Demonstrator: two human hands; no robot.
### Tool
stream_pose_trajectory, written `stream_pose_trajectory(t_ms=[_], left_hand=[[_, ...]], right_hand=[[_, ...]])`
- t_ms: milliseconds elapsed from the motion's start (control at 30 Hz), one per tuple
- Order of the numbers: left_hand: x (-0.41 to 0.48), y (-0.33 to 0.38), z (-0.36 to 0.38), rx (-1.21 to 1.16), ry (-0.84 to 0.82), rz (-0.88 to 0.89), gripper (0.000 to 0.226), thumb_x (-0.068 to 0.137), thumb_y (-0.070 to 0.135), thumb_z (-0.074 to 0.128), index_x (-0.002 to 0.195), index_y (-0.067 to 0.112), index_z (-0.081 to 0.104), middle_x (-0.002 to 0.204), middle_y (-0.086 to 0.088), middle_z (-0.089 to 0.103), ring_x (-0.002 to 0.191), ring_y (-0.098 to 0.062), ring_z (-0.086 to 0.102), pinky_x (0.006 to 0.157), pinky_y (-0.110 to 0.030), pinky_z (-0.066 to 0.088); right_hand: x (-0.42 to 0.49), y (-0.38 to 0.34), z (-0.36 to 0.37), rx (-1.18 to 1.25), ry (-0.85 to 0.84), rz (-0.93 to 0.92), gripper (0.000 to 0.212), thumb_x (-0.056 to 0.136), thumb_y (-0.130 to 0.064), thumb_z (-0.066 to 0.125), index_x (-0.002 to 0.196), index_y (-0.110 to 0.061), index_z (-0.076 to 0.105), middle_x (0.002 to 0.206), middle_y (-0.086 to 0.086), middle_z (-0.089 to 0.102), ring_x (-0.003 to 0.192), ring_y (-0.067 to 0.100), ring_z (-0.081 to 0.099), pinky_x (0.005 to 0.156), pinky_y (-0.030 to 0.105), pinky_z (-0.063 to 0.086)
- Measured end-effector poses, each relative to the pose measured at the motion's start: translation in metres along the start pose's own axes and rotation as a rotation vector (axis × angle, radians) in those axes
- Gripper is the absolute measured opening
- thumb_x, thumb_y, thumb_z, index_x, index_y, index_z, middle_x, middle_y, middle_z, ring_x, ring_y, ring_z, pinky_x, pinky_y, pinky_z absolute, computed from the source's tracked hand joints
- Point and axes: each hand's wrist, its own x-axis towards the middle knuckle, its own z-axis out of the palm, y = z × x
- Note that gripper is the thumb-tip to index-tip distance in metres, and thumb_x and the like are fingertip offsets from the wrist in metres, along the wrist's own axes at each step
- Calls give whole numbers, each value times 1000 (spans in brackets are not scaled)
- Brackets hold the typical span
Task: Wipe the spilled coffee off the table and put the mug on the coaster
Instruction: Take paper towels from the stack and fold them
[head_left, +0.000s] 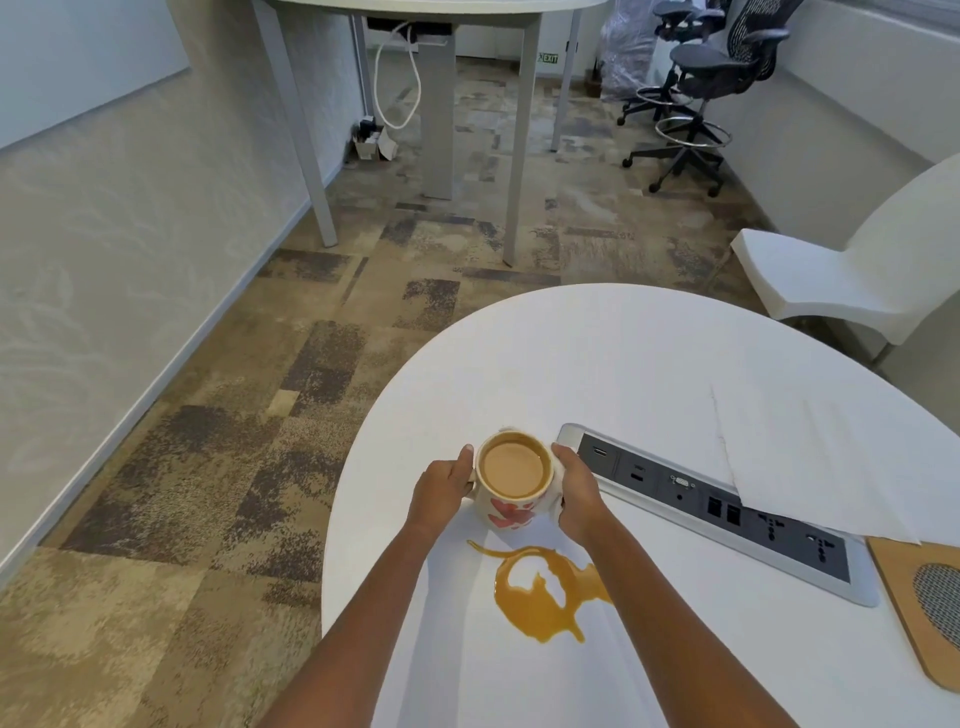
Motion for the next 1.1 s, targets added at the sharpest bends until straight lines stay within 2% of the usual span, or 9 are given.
stream_pose_trajectory(t_ms=[167,267,367,500,600,700,767,833,1100], left_hand=[[1,1,3,-186,13,-125,52,95,38,45,50,15,38,50,1,38,48,-13,31,47,-24,24],[0,1,6,-333,31,-187,49,93,38,51,52,15,36,50,1,34,48,-12,26,46,-23,20],[-1,1,10,-427,74,-221,49,91,34,56,49,16,38,42,5,36,44,-11,26,40,-19,20],[-4,1,13,-512,87,-245,43,91,32,56,55,14,43,50,1,36,46,-12,26,40,-19,21],[-7,3,13,-549,75,-249,40,91,30,56,57,13,46,55,-2,36,50,-13,27,44,-21,21],[-9,8,11,-557,62,-255,39,91,29,57,56,14,48,55,-1,35,50,-13,27,44,-21,22],[-11,10,8,-554,51,-247,38,91,30,57,57,14,48,55,-1,34,49,-14,26,40,-19,23],[-13,11,5,-559,46,-233,37,90,31,57,59,13,48,55,-1,33,47,-13,24,33,-14,21],[-18,36,-9,-644,11,-181,33,90,29,58,61,15,50,43,5,34,29,-4,24,29,-13,16]], right_hand=[[2,2,-6,59,-55,2,31,98,-33,39,99,-11,60,86,8,63,81,17,58,72,27,45],[-2,0,-7,-26,-187,-68,49,100,-37,30,122,-2,56,112,17,64,105,27,60,95,36,45],[-4,-1,-5,-157,-202,-111,53,100,-38,31,127,1,54,126,23,58,120,35,53,109,45,35],[-2,-2,-7,-174,-112,-64,50,98,-40,37,123,-2,58,113,16,65,108,27,59,95,36,45],[-1,0,-10,-159,-94,-37,48,97,-42,38,118,-5,61,124,19,62,119,32,55,109,43,39],[1,4,-14,-113,-111,-48,50,97,-42,37,123,-5,59,122,19,64,117,32,57,108,47,40],[-2,4,-17,-78,-139,-66,48,99,-40,34,120,-6,61,100,10,74,96,22,68,86,35,55],[-3,3,-18,-31,-161,-62,45,99,-40,34,112,-8,63,85,4,75,81,16,70,65,27,55],[-22,-7,-15,299,-279,15,55,100,-41,24,130,-2,48,110,18,66,104,28,59,87,38,47]])
